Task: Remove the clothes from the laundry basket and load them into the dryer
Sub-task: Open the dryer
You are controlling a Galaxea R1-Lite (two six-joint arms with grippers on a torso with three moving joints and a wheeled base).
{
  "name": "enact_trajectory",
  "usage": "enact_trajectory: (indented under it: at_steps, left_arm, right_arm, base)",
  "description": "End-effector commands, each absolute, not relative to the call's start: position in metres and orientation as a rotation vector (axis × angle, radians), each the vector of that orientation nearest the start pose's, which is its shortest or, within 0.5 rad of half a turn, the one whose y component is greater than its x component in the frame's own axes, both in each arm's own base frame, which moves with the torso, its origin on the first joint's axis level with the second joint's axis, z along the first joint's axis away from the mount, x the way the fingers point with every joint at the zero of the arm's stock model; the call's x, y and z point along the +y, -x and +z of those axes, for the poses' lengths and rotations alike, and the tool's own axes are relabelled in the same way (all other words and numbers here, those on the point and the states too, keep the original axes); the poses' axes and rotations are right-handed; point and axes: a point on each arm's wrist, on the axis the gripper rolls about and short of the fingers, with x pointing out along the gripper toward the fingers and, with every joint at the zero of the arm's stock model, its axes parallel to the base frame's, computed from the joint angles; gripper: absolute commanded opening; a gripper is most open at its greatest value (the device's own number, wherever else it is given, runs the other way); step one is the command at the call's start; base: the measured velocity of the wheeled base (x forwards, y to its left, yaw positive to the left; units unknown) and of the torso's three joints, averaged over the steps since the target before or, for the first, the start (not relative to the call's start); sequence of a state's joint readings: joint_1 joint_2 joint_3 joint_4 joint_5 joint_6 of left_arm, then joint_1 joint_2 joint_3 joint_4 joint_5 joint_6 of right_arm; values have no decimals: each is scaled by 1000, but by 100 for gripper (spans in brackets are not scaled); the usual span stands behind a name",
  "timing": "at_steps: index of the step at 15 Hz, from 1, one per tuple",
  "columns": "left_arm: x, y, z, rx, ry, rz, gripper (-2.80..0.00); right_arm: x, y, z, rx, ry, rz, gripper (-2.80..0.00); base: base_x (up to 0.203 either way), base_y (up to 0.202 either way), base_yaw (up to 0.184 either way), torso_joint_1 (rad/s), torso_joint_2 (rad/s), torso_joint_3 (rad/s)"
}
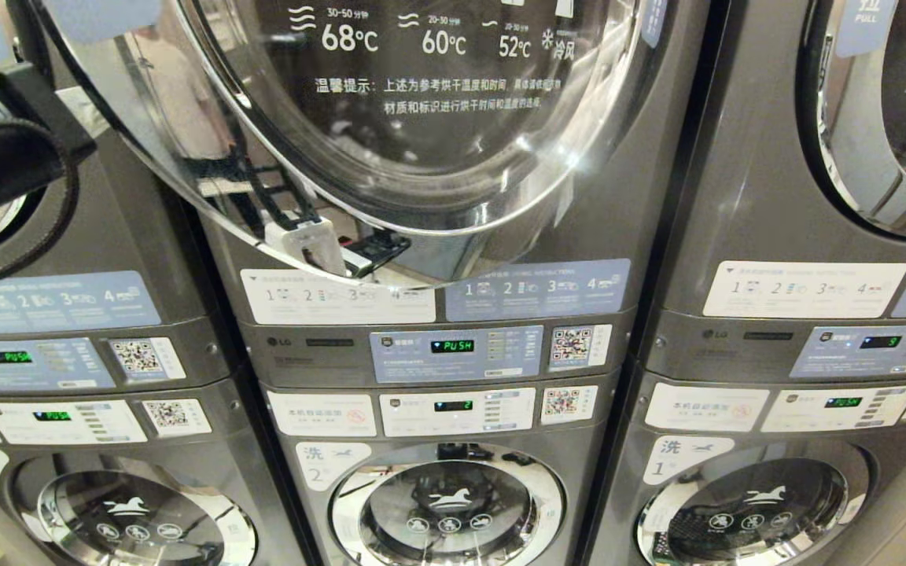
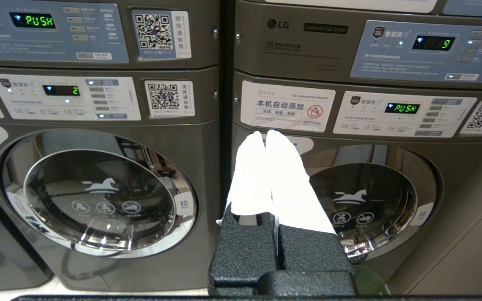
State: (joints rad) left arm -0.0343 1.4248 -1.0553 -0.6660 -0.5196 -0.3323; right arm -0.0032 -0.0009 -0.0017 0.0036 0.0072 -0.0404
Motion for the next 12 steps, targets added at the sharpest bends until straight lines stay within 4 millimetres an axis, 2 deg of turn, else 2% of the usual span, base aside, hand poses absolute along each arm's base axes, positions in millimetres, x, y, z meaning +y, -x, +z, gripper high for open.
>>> enact_trajectory:
  at_steps: [1, 3, 6, 12]
  left_arm:
    - [-21, -209, 342, -247, 238, -613, -280]
    - [-23, -184, 339, -256, 237, -629, -280]
    - [-30, -157, 330, -233, 234, -676, -280]
    - [-51, -154, 319, -210, 140, -787, -280]
  right_arm:
    - [0, 23, 76, 1, 41, 5, -280]
    - [0, 23, 75, 3, 43, 8, -280]
    - [0, 23, 75, 3, 43, 8, -280]
    - [0, 23, 75, 3, 41, 8, -280]
  base:
    - [0, 0, 0, 0, 0, 0]
    - [0, 0, 0, 0, 0, 0]
    - [0, 0, 0, 0, 0, 0]
    - [0, 0, 0, 0, 0, 0]
